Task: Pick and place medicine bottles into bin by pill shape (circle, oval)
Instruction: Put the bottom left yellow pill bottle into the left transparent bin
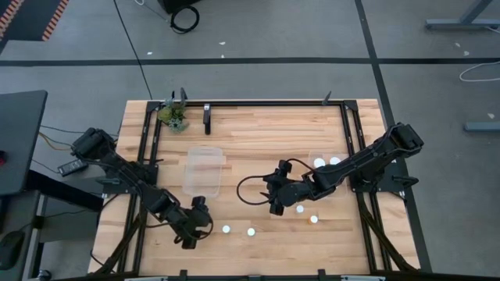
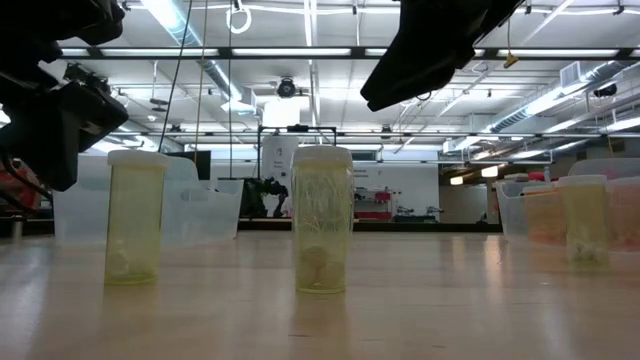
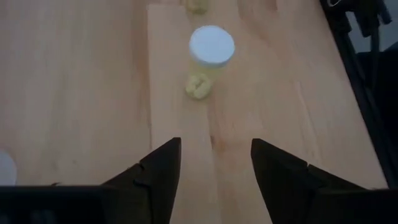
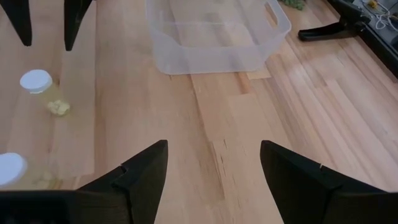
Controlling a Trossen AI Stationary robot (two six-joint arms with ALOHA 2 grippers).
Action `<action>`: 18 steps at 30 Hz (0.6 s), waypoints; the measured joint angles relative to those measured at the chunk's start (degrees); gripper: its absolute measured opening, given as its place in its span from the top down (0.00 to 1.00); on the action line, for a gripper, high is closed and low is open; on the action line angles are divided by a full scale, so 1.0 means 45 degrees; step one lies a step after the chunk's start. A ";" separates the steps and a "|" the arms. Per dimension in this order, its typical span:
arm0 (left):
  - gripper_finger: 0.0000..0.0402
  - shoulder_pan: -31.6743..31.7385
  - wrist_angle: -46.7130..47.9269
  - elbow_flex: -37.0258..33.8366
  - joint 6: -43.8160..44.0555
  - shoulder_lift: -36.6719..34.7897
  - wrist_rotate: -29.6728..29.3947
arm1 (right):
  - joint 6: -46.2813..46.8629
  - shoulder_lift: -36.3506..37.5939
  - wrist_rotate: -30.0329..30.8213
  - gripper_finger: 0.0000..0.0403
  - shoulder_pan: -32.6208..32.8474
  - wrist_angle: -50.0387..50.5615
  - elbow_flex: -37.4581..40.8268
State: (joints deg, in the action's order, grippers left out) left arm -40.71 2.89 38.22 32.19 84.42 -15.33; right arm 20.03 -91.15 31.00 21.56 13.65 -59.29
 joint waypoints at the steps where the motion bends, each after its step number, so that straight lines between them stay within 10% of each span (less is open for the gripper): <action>1: 0.48 -0.0005 0.0006 0.0000 0.0081 0.0000 0.0005 | 0.0044 0.0000 0.0001 0.35 0.0000 -0.0003 0.0000; 18: 0.47 0.0453 0.1338 0.1568 0.0031 0.1495 -0.0351 | 0.0080 0.0000 0.0060 0.35 0.0084 -0.0141 0.0000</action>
State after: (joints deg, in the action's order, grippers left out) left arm -38.67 8.91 45.27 32.33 91.15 -16.91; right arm 20.39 -91.15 31.27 21.94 13.02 -59.29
